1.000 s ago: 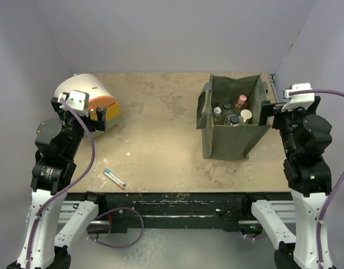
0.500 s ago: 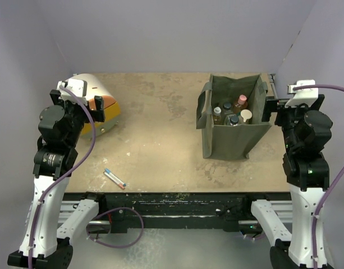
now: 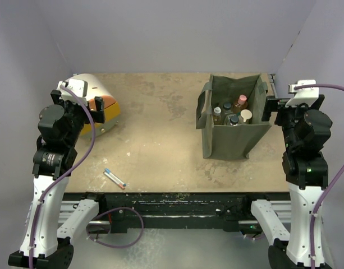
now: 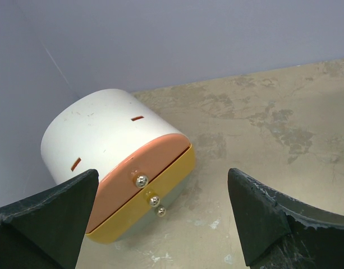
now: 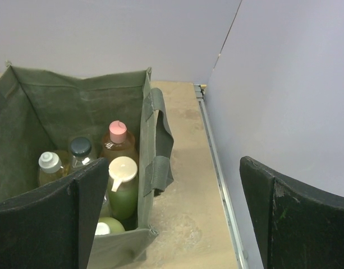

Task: Place the personal care products into the canvas bag
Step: Reset both arms

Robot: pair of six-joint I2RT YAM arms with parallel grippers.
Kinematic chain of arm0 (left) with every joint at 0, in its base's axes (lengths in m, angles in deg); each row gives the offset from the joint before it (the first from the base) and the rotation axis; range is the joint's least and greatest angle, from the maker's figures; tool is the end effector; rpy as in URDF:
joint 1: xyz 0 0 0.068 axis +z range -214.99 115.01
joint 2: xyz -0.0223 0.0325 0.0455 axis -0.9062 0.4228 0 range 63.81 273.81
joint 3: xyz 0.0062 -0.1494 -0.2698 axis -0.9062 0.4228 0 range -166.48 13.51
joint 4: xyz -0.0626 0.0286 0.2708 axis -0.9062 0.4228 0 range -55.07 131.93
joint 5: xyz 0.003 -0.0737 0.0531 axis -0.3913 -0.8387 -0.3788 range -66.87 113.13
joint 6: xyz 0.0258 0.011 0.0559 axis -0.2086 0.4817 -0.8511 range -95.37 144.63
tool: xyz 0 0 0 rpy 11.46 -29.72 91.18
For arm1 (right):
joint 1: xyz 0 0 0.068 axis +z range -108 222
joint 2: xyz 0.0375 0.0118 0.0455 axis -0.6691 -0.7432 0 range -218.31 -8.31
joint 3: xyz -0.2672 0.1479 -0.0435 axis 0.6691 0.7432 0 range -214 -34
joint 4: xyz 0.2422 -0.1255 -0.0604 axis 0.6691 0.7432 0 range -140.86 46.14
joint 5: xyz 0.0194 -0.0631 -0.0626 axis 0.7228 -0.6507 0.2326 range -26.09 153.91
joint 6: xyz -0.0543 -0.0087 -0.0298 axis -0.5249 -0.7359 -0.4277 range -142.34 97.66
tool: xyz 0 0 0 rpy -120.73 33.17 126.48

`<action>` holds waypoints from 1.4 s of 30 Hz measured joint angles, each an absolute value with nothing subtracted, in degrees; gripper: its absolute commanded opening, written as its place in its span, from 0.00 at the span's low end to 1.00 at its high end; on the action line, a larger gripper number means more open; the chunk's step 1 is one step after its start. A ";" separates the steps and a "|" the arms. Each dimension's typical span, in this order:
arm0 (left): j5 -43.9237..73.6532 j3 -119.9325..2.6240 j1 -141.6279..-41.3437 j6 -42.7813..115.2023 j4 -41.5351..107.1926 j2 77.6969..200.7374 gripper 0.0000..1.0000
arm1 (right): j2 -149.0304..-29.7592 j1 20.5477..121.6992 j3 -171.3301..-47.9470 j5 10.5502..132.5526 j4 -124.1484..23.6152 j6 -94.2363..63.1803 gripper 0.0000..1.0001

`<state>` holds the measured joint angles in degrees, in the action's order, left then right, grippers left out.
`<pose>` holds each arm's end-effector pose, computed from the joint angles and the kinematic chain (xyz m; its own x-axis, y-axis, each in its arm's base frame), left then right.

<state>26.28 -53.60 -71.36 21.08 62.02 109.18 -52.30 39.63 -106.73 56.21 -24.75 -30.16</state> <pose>0.1523 -0.0143 0.4698 -0.0889 0.0722 -0.9934 0.0620 0.9958 0.0668 0.1271 -0.0118 0.5075 0.0216 -0.1358 -0.9905 0.1793 0.9752 -0.1298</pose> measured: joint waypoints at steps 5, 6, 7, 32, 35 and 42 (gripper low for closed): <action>25.76 -53.88 -71.36 21.08 62.72 109.20 0.99 | -52.30 39.63 -106.73 56.23 -24.71 -30.09 1.00; 25.67 -53.88 -71.36 21.08 62.90 109.20 0.99 | -52.30 39.63 -106.73 56.23 -24.71 -30.03 1.00; 25.63 -53.88 -71.36 21.08 63.01 109.20 0.99 | -52.30 39.63 -106.73 56.23 -24.71 -30.00 1.00; 25.28 -54.60 -70.92 21.23 63.84 109.18 0.99 | -52.56 39.56 -106.73 56.42 -24.69 -29.96 1.00; 25.28 -54.84 -70.83 21.34 63.88 109.18 0.99 | -52.56 39.56 -106.73 56.42 -24.67 -29.96 1.00; 25.24 -54.84 -70.70 22.08 63.93 109.15 0.99 | -52.56 39.32 -106.73 56.60 -24.64 -29.96 1.00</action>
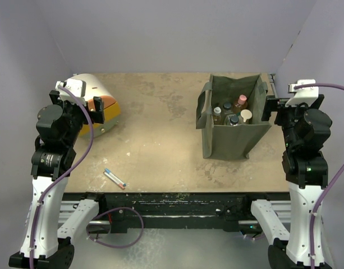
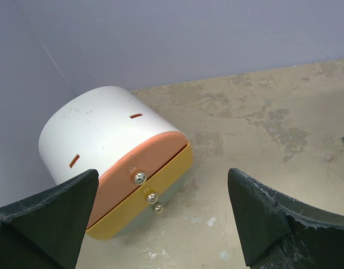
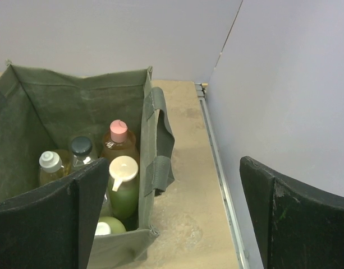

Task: Place the personal care products into the canvas bag
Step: Reset both arms

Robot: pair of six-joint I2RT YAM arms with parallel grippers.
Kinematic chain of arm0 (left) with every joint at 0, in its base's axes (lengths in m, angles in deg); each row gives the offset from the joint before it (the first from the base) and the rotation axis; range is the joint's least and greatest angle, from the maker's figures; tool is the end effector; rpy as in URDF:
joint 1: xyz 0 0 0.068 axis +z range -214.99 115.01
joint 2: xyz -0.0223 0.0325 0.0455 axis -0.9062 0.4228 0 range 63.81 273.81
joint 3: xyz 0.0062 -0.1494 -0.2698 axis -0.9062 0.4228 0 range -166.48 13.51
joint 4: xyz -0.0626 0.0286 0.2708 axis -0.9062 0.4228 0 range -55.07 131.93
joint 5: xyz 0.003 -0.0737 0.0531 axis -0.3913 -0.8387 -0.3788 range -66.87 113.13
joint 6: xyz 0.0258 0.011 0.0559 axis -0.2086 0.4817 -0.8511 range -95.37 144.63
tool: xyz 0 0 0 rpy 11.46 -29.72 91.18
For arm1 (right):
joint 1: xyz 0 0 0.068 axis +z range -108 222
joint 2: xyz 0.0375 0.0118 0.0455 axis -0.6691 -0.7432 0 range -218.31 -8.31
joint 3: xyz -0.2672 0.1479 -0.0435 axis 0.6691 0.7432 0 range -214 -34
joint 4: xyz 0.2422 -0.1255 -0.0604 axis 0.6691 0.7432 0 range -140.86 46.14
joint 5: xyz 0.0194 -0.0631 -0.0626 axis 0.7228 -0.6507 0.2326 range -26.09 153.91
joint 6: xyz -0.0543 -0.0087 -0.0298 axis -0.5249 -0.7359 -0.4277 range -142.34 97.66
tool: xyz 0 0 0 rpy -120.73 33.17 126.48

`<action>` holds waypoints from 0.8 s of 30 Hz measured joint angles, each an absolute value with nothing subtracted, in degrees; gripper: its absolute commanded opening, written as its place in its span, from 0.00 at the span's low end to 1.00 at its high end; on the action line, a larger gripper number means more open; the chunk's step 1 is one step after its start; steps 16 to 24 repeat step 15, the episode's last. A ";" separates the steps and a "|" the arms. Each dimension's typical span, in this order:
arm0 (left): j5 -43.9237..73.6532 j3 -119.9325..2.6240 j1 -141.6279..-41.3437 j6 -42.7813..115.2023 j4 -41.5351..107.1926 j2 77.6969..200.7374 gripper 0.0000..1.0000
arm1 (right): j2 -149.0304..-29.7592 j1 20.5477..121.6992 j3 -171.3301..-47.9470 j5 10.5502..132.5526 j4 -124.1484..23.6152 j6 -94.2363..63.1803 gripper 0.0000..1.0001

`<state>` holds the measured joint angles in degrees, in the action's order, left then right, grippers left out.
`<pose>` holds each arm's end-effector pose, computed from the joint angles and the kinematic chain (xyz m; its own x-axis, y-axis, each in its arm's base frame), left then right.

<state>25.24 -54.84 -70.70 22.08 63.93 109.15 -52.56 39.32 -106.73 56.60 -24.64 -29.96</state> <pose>0.1487 -0.0130 0.4732 -0.1008 0.0548 -0.9934 0.0675 0.9966 0.0481 0.1288 -0.0122 0.5067 0.0160 -0.1324 -0.9911 0.1770 0.9759 -0.1275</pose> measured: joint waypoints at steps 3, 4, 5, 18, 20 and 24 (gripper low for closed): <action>25.21 -54.86 -70.66 22.08 63.93 109.15 0.99 | -52.59 39.30 -106.73 56.99 -24.64 -29.96 1.00; 25.21 -54.84 -70.64 22.08 63.93 109.18 0.99 | -52.63 39.30 -106.76 57.17 -24.64 -29.96 1.00; 25.19 -54.84 -70.64 22.08 63.93 109.18 0.99 | -52.67 39.30 -106.76 57.28 -24.64 -29.96 1.00; 24.99 -54.84 -70.64 22.08 63.93 109.26 0.99 | -53.31 39.30 -106.76 57.45 -24.60 -29.96 1.00; 24.99 -54.84 -70.64 22.08 63.93 109.26 0.99 | -53.31 39.30 -106.76 57.45 -24.60 -29.96 1.00; 24.99 -54.84 -70.64 22.08 63.93 109.26 0.99 | -53.31 39.30 -106.76 57.45 -24.60 -29.96 1.00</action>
